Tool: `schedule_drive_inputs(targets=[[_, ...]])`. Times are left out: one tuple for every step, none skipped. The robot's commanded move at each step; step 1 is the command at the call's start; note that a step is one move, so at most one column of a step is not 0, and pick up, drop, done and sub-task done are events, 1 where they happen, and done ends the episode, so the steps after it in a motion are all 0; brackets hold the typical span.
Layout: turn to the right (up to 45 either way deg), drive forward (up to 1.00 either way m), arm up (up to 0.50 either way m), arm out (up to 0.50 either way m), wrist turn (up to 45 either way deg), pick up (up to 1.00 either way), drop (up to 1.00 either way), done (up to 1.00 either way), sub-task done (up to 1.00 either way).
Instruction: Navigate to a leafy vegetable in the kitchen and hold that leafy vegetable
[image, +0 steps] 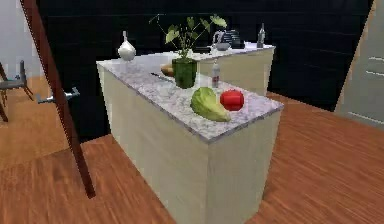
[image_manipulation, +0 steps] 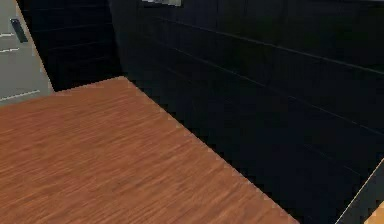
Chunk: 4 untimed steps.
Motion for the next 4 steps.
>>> schedule_drive_inputs(targets=[[-45.0, 0.0, 0.0, 0.0, 0.0, 0.0, 0.0, 0.0, 0.0], [-33.0, 0.0, 0.0, 0.0, 0.0, 0.0, 0.0, 0.0, 0.0], [45.0, 0.0, 0.0, 0.0, 0.0, 0.0, 0.0, 0.0, 0.0], [15.0, 0.0, 0.0, 0.0, 0.0, 0.0, 0.0, 0.0, 0.0]])
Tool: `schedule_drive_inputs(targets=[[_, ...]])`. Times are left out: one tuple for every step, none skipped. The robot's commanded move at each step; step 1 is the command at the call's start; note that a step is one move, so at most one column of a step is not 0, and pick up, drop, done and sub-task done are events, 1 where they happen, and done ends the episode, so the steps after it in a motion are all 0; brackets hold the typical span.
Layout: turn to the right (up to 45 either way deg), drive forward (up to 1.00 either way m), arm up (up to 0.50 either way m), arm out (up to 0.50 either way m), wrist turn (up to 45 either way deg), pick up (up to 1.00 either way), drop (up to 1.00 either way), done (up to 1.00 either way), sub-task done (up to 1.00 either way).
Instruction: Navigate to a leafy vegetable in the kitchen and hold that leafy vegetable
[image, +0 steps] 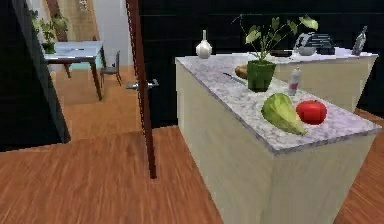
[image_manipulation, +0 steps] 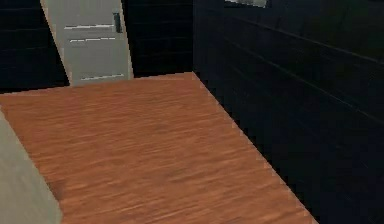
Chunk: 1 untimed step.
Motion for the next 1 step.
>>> schedule_drive_inputs(targets=[[0.0, 0.45, 0.0, 0.0, 0.0, 0.0, 0.0, 0.0, 0.0]])
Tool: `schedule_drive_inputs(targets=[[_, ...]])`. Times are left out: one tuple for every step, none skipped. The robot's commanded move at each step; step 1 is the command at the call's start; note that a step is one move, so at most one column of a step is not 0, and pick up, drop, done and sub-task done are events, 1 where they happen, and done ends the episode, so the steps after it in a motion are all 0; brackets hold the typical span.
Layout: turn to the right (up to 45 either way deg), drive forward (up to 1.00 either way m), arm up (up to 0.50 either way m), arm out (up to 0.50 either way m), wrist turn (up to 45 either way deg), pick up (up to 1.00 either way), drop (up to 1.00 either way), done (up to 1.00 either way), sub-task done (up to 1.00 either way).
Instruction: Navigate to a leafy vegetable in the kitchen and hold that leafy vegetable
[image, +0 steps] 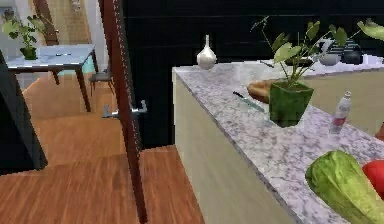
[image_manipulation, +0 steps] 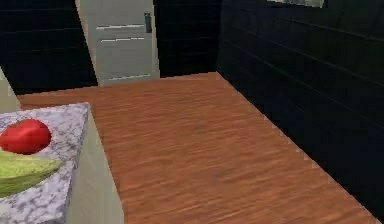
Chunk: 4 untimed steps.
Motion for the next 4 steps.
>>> schedule_drive_inputs(targets=[[-39.0, 0.0, 0.0, 0.0, 0.0, 0.0, 0.0, 0.0, 0.0], [0.0, 0.0, 0.5, 0.0, 0.0, 0.0, 0.0, 0.0, 0.0], [0.0, 0.0, 0.38, 0.0, 0.0, 0.0, 0.0, 0.0, 0.0], [0.0, 0.0, 0.0, 0.22, 0.0, 0.0, 0.0, 0.0, 0.0]])
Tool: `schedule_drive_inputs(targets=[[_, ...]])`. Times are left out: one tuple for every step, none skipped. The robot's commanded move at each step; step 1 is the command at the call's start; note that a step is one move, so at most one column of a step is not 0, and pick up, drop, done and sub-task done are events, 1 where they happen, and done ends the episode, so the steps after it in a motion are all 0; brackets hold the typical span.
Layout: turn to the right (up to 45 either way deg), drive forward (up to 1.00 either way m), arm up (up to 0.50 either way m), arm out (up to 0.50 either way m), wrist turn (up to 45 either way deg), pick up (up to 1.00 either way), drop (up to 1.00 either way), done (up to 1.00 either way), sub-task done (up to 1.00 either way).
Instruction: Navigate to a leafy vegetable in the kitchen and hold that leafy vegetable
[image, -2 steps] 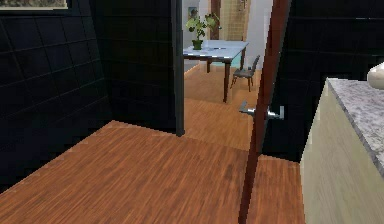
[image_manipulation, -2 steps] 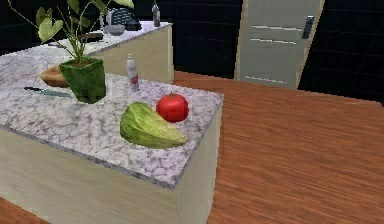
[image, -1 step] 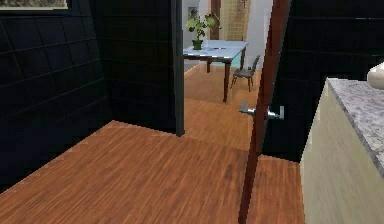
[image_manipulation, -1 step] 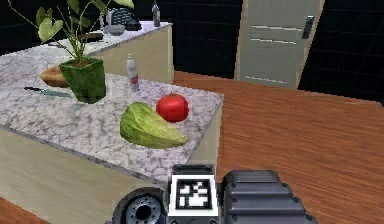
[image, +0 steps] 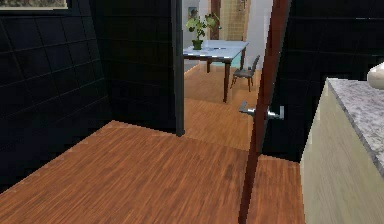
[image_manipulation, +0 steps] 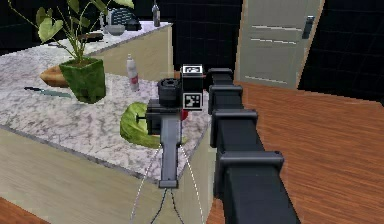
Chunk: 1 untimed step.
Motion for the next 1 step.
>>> schedule_drive_inputs(targets=[[0.0, 0.0, 0.0, 0.0, 45.0, 0.0, 0.0, 0.0, 0.0]])
